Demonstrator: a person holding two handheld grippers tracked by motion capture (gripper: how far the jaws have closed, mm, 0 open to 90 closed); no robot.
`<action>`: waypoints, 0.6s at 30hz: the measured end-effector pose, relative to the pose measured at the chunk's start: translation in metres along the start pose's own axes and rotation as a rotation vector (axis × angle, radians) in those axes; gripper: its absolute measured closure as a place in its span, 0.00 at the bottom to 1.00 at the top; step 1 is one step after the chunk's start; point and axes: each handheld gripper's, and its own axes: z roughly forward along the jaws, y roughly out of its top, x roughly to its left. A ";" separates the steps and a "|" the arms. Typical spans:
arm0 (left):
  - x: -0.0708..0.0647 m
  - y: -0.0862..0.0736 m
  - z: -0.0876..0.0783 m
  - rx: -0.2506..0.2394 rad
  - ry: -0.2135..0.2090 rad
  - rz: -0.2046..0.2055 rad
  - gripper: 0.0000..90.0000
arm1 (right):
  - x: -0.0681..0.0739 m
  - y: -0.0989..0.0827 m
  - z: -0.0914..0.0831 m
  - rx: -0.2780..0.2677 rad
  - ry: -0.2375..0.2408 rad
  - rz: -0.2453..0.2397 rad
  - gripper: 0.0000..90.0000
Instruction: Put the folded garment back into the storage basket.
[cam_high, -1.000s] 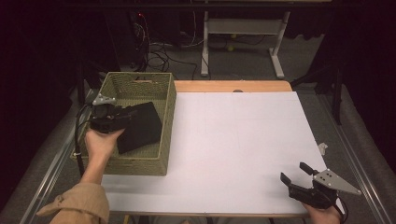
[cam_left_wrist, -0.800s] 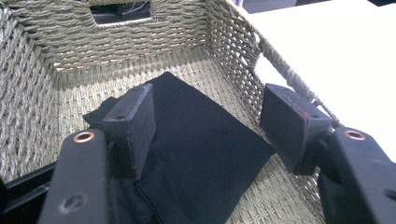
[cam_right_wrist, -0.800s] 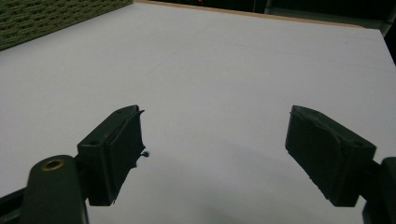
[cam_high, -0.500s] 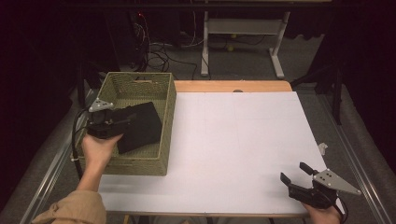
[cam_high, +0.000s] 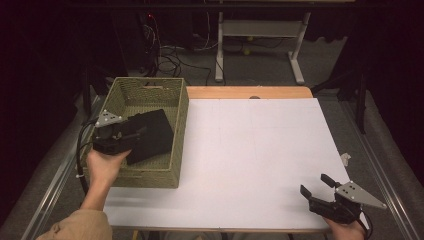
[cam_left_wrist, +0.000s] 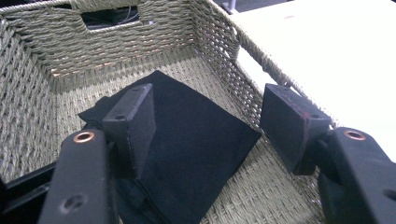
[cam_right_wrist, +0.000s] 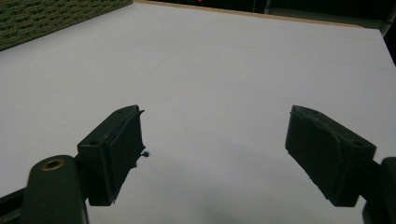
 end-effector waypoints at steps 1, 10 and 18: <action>0.000 0.000 -0.001 -0.002 -0.001 0.000 0.37 | 0.000 0.000 0.000 0.000 0.000 0.000 0.21; -0.004 -0.005 -0.006 -0.013 -0.001 0.011 0.37 | 0.000 0.000 0.000 0.000 0.000 0.000 0.22; -0.004 -0.012 -0.010 -0.014 -0.004 0.014 0.37 | 0.000 0.000 0.000 0.001 0.000 0.000 0.22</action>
